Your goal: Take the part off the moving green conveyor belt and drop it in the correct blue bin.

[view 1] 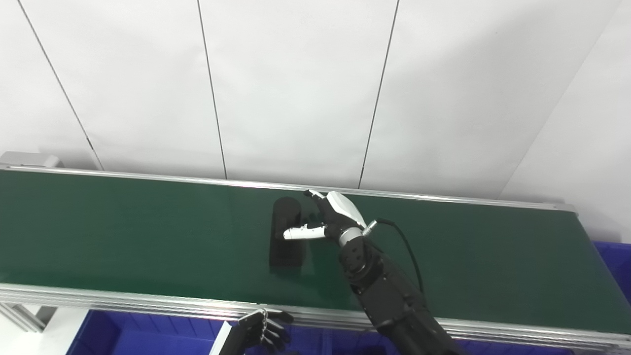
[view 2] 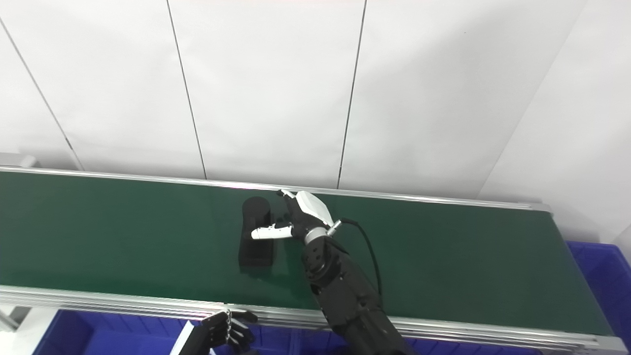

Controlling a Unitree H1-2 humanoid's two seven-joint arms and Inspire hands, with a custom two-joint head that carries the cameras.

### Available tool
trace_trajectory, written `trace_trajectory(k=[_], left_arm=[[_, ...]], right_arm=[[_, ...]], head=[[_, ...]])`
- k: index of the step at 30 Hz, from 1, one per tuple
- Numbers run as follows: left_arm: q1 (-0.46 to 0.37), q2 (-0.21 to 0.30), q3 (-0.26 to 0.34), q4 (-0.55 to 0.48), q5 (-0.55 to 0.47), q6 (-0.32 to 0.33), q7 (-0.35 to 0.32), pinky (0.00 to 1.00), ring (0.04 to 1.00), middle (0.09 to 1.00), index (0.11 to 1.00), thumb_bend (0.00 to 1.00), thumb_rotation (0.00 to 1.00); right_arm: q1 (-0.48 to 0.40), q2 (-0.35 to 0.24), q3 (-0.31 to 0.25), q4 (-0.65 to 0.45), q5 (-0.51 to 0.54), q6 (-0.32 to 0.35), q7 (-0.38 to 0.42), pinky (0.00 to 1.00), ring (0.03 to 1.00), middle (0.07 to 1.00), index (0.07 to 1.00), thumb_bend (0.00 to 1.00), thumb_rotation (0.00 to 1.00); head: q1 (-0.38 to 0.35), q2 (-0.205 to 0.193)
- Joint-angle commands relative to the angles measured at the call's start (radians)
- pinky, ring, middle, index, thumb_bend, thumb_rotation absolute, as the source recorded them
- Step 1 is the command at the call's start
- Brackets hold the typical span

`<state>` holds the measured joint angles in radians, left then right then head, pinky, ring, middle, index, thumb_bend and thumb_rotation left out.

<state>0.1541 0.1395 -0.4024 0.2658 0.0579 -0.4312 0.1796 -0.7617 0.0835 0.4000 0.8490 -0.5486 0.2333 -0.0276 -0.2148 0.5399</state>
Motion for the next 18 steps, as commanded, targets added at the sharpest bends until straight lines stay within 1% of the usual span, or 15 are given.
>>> trace_trajectory(k=[1,4,8,9,11,13,15,16,17,18], left_arm=[[-0.003,0.006,-0.002,-0.028,0.004,-0.039,-0.006,0.33,0.416,0.495,0.617,0.61,0.36],[-0.002,0.008,-0.008,-0.029,0.011,-0.039,0.004,0.33,0.413,0.493,0.612,0.61,0.37],[-0.002,0.007,-0.011,-0.028,0.01,-0.039,0.006,0.33,0.408,0.491,0.611,0.61,0.37],[-0.002,0.008,-0.015,-0.029,0.013,-0.039,0.009,0.33,0.407,0.491,0.611,0.6,0.37],[-0.002,0.011,-0.021,-0.03,0.017,-0.039,0.014,0.32,0.403,0.486,0.614,0.59,0.36],[-0.002,0.01,-0.024,-0.031,0.02,-0.039,0.021,0.32,0.401,0.483,0.613,0.59,0.36],[-0.002,0.009,-0.026,-0.031,0.021,-0.039,0.025,0.32,0.4,0.481,0.61,0.6,0.36],[-0.002,0.01,-0.027,-0.032,0.021,-0.039,0.026,0.32,0.401,0.481,0.61,0.6,0.36],[-0.003,0.01,-0.028,-0.033,0.021,-0.039,0.026,0.32,0.401,0.481,0.612,0.6,0.36],[-0.003,0.011,-0.031,-0.033,0.022,-0.039,0.029,0.32,0.401,0.48,0.613,0.6,0.36]], right_arm=[[-0.056,0.027,0.007,0.01,0.004,-0.04,-0.019,0.86,0.929,0.957,0.944,0.85,0.48],[-0.077,0.04,0.015,0.071,0.003,-0.071,-0.048,0.84,0.912,0.945,0.943,0.86,0.47],[-0.106,0.057,0.027,0.147,0.004,-0.112,-0.073,0.83,0.907,0.94,0.945,0.87,0.48],[-0.112,0.063,0.032,0.169,0.001,-0.127,-0.085,0.84,0.907,0.939,0.945,0.87,0.49],[-0.12,0.073,0.037,0.208,0.001,-0.164,-0.116,0.81,0.885,0.919,0.928,0.87,0.45],[-0.125,0.081,0.038,0.249,0.007,-0.213,-0.149,0.79,0.877,0.914,0.921,0.87,0.44],[-0.129,0.088,0.036,0.283,0.013,-0.255,-0.178,0.73,0.844,0.893,0.896,0.87,0.38],[-0.126,0.094,0.031,0.301,0.019,-0.283,-0.204,0.72,0.837,0.888,0.891,0.87,0.37],[-0.125,0.099,0.027,0.314,0.023,-0.301,-0.222,0.67,0.782,0.849,0.847,0.79,0.21],[-0.122,0.103,0.023,0.33,0.03,-0.329,-0.246,0.63,0.731,0.807,0.818,0.75,0.12]], head=[[0.001,0.001],[0.006,0.004],[0.008,0.005],[0.01,0.007],[0.01,0.008],[0.011,0.01],[0.011,0.012],[0.011,0.012],[0.011,0.012],[0.013,0.014]])
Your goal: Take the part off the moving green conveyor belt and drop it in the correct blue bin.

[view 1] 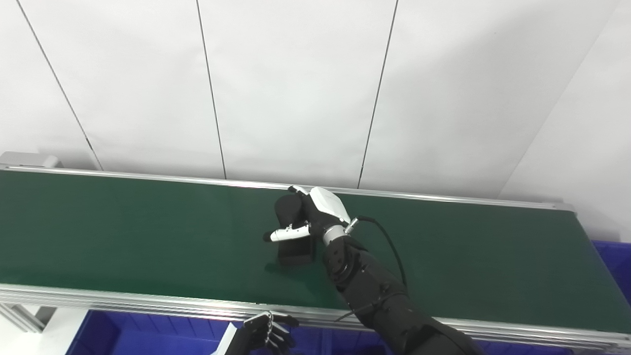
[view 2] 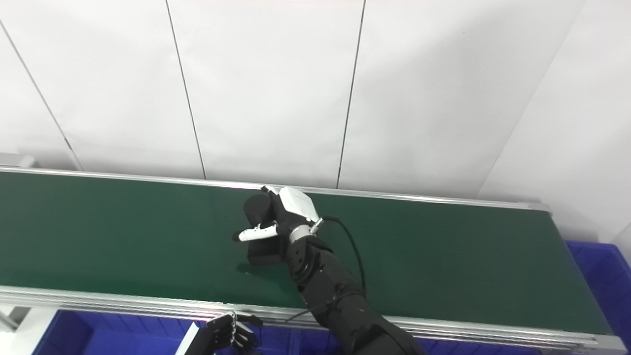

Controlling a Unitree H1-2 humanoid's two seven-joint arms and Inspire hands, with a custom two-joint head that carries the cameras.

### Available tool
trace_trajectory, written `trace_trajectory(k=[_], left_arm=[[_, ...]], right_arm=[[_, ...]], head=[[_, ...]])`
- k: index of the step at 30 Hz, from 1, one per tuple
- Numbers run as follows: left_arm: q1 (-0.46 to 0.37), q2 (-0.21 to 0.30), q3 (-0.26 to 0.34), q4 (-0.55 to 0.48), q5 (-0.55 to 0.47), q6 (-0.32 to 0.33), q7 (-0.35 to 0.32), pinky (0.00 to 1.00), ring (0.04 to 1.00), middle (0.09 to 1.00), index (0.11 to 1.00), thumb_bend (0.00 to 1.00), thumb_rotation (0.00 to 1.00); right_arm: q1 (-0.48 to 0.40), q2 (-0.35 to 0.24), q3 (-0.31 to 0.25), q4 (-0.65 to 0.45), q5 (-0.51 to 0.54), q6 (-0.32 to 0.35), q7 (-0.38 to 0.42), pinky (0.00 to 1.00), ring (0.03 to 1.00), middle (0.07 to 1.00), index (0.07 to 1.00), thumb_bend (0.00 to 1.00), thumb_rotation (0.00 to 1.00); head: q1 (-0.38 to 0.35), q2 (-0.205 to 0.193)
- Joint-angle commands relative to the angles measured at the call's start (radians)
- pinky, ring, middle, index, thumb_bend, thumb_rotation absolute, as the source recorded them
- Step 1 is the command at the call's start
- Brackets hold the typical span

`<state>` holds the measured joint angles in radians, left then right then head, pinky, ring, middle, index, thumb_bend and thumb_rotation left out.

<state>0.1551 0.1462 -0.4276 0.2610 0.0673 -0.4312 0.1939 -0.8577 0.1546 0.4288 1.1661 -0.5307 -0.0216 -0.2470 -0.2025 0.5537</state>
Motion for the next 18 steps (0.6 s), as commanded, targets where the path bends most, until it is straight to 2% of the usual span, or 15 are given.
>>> trace_trajectory(k=[1,2,3,4,5,6,8,11,13,15,18], left_arm=[[-0.005,0.006,-0.008,-0.029,0.014,-0.039,0.017,0.32,0.401,0.478,0.614,0.59,0.36],[-0.005,0.006,-0.01,-0.029,0.013,-0.039,0.019,0.32,0.401,0.477,0.614,0.59,0.36],[-0.006,0.007,-0.011,-0.03,0.012,-0.039,0.019,0.32,0.401,0.476,0.614,0.6,0.36],[-0.006,0.007,-0.012,-0.031,0.012,-0.039,0.022,0.31,0.4,0.475,0.613,0.6,0.36],[-0.006,0.007,-0.013,-0.032,0.012,-0.039,0.024,0.31,0.401,0.475,0.613,0.6,0.35],[-0.006,0.008,-0.014,-0.033,0.012,-0.039,0.025,0.31,0.401,0.474,0.613,0.6,0.36],[-0.006,0.006,-0.012,-0.034,0.007,-0.039,0.02,0.31,0.398,0.471,0.612,0.6,0.37],[-0.005,0.003,-0.004,-0.033,-0.005,-0.039,0.007,0.31,0.397,0.47,0.612,0.59,0.35],[-0.006,0.003,-0.002,-0.033,-0.004,-0.039,0.006,0.31,0.398,0.472,0.615,0.58,0.34],[-0.007,0.004,0.0,-0.034,-0.003,-0.039,0.005,0.31,0.397,0.475,0.616,0.58,0.35],[-0.013,0.009,0.001,-0.029,0.003,-0.039,0.009,0.31,0.395,0.474,0.622,0.57,0.37]], right_arm=[[-0.025,0.035,-0.008,0.027,0.017,-0.095,-0.043,0.59,0.643,0.727,0.78,0.7,0.04],[-0.025,0.037,-0.008,0.04,0.019,-0.112,-0.056,0.59,0.634,0.719,0.776,0.7,0.03],[-0.023,0.038,-0.006,0.053,0.019,-0.132,-0.071,0.55,0.586,0.609,0.757,0.63,0.02],[-0.021,0.039,-0.004,0.062,0.017,-0.145,-0.085,0.52,0.515,0.568,0.731,0.58,0.01],[-0.017,0.039,-0.003,0.069,0.017,-0.158,-0.098,0.52,0.47,0.542,0.694,0.54,0.0],[-0.012,0.039,-0.003,0.066,0.018,-0.161,-0.106,0.51,0.447,0.53,0.611,0.53,0.0],[-0.005,0.039,-0.001,0.059,0.017,-0.153,-0.114,0.45,0.415,0.524,0.542,0.51,0.0],[0.001,0.037,0.006,0.054,0.009,-0.149,-0.135,0.35,0.452,0.569,0.519,0.49,0.0],[0.008,0.035,0.01,0.047,0.004,-0.149,-0.155,0.41,0.434,0.561,0.492,0.49,0.0],[0.017,0.033,0.007,0.036,0.007,-0.152,-0.174,0.34,0.465,0.565,0.483,0.49,0.0],[0.033,0.029,-0.003,0.016,0.014,-0.173,-0.207,0.36,0.486,0.559,0.463,0.49,0.0]], head=[[0.001,0.0],[0.001,0.001],[0.002,0.001],[0.002,0.001],[0.002,0.001],[0.002,0.001],[0.004,0.004],[0.006,0.005],[0.005,0.005],[0.005,0.006],[0.001,0.005]])
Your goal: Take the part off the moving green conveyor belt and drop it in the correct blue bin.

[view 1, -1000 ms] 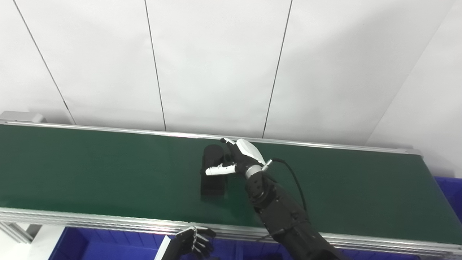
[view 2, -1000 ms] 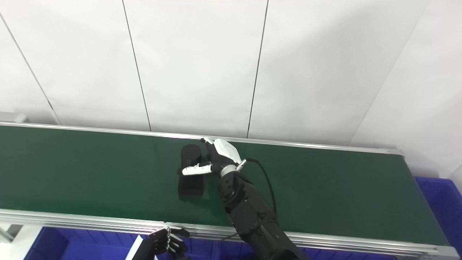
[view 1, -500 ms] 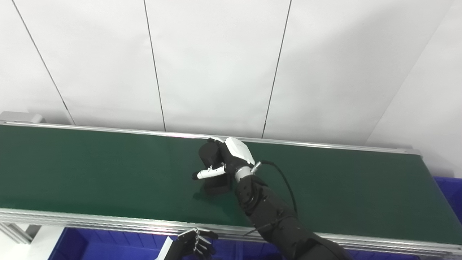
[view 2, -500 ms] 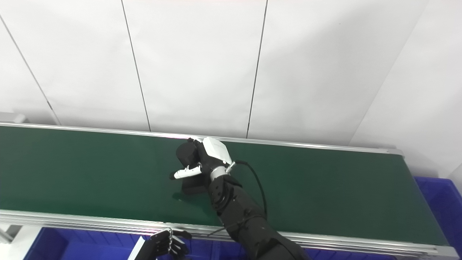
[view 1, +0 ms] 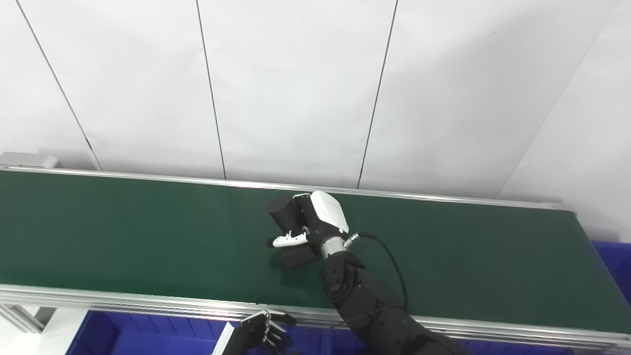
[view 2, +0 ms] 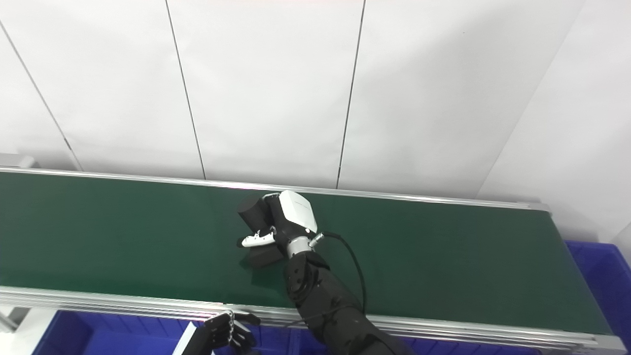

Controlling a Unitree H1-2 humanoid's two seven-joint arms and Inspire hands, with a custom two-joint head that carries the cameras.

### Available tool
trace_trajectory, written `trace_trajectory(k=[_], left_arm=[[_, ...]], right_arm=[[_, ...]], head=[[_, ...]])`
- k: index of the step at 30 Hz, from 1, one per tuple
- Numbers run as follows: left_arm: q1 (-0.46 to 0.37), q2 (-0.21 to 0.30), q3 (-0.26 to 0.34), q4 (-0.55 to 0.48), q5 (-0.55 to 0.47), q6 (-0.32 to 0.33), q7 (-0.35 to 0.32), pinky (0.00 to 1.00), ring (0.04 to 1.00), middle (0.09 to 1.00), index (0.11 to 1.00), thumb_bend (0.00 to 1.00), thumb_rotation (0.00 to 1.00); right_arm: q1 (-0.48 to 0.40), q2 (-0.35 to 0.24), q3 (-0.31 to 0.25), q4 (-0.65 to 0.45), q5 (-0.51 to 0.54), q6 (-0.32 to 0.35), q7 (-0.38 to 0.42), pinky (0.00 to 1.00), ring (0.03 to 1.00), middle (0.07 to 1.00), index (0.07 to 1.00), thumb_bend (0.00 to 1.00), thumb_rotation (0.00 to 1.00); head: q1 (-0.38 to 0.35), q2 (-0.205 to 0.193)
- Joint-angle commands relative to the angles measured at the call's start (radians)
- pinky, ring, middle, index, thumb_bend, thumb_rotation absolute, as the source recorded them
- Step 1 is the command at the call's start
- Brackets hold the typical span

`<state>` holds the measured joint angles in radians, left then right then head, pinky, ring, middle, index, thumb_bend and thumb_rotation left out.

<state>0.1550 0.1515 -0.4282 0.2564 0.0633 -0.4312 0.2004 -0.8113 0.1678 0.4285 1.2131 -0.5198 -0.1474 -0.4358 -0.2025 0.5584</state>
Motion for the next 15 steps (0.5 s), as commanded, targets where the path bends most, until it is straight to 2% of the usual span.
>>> trace_trajectory(k=[1,3,7,10,13,15], left_arm=[[-0.014,0.004,0.004,-0.023,0.004,-0.039,-0.001,0.32,0.397,0.475,0.624,0.57,0.38],[-0.016,0.002,0.012,-0.019,-0.007,-0.039,-0.016,0.32,0.402,0.477,0.625,0.58,0.39],[-0.017,-0.007,0.035,-0.012,-0.023,-0.039,-0.045,0.33,0.403,0.476,0.623,0.6,0.41],[-0.013,-0.015,0.056,-0.012,-0.035,-0.039,-0.067,0.35,0.408,0.476,0.624,0.59,0.39],[-0.008,-0.019,0.077,-0.012,-0.039,-0.039,-0.088,0.37,0.416,0.479,0.629,0.61,0.43],[-0.004,-0.02,0.088,-0.015,-0.038,-0.039,-0.098,0.38,0.423,0.485,0.636,0.61,0.43]], right_arm=[[-0.004,0.011,-0.004,-0.045,0.001,-0.058,-0.034,0.36,0.479,0.543,0.473,0.49,0.0],[0.008,0.006,-0.008,-0.067,0.003,-0.066,-0.051,0.34,0.478,0.543,0.478,0.49,0.0],[0.066,-0.015,-0.03,-0.179,0.005,-0.075,-0.085,0.34,0.465,0.549,0.478,0.49,0.0],[0.122,-0.035,-0.046,-0.293,0.002,-0.058,-0.079,0.34,0.463,0.548,0.475,0.49,0.0],[0.224,-0.063,-0.082,-0.486,0.024,-0.031,-0.043,0.36,0.477,0.506,0.474,0.5,0.0],[0.27,-0.072,-0.1,-0.573,0.033,-0.023,-0.022,0.34,0.456,0.543,0.473,0.49,0.0]], head=[[0.0,0.001],[-0.004,0.003],[-0.009,0.009],[-0.02,0.021],[-0.028,0.033],[-0.032,0.048]])
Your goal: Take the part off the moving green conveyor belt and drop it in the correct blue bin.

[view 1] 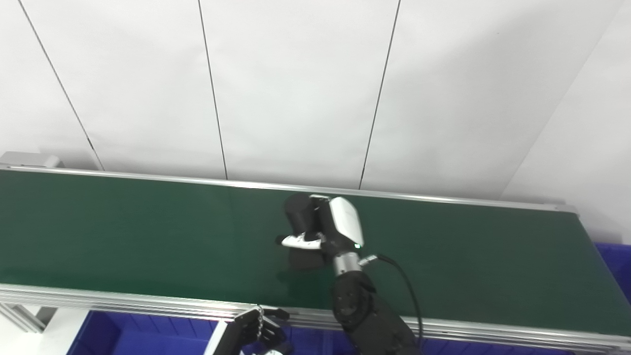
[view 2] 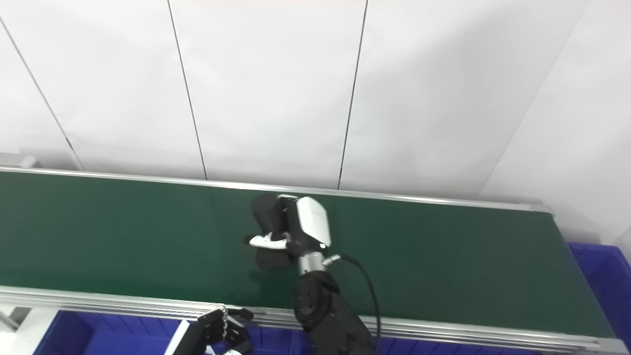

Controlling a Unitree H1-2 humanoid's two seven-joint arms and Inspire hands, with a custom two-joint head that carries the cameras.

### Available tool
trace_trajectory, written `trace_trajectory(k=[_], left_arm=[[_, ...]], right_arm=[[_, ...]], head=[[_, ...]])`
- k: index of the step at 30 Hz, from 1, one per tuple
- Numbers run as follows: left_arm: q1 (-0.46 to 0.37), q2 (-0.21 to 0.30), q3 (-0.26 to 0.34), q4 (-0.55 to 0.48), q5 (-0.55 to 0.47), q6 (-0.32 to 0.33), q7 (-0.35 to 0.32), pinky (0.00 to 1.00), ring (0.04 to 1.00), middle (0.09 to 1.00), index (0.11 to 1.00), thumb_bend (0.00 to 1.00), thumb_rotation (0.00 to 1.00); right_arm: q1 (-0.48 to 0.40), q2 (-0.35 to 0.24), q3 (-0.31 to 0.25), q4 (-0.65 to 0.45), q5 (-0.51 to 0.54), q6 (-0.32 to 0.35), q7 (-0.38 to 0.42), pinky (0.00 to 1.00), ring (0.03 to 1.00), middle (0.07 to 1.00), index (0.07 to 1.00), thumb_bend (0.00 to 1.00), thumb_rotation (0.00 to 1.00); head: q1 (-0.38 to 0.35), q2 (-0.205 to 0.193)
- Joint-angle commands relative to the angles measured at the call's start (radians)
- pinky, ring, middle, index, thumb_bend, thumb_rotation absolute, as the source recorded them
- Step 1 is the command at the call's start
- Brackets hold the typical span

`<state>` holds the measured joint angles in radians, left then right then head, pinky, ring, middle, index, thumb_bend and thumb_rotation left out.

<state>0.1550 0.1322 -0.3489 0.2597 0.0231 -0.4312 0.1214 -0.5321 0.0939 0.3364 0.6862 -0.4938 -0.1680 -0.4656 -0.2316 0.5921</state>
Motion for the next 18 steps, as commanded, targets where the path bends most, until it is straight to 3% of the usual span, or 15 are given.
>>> trace_trajectory(k=[1,5,10,14,18], left_arm=[[-0.003,0.001,0.014,-0.019,0.003,-0.039,-0.022,0.38,0.426,0.489,0.638,0.6,0.43],[0.003,0.002,0.046,-0.018,-0.008,-0.039,-0.052,0.41,0.452,0.516,0.649,0.61,0.39],[0.012,-0.008,0.111,-0.021,-0.037,-0.039,-0.123,0.45,0.482,0.535,0.657,0.67,0.41],[0.017,-0.02,0.15,-0.034,-0.036,-0.039,-0.159,0.45,0.481,0.532,0.652,0.68,0.42],[0.025,-0.028,0.17,-0.063,-0.024,-0.039,-0.169,0.45,0.48,0.529,0.647,0.68,0.41]], right_arm=[[0.018,-0.005,-0.018,-0.095,0.01,0.001,0.017,0.34,0.455,0.542,0.472,0.49,0.0],[0.111,-0.023,-0.051,-0.263,0.025,0.025,0.06,0.32,0.445,0.549,0.471,0.49,0.0],[0.274,-0.074,-0.083,-0.531,0.072,0.071,0.176,0.32,0.45,0.552,0.472,0.49,0.0],[0.386,-0.105,-0.099,-0.673,0.091,0.093,0.245,0.31,0.453,0.554,0.473,0.49,0.0],[0.492,-0.138,-0.105,-0.78,0.094,0.127,0.305,0.32,0.461,0.568,0.452,0.48,0.0]], head=[[-0.004,0.018],[-0.007,0.047],[0.004,0.095],[0.004,0.118],[0.006,0.165]])
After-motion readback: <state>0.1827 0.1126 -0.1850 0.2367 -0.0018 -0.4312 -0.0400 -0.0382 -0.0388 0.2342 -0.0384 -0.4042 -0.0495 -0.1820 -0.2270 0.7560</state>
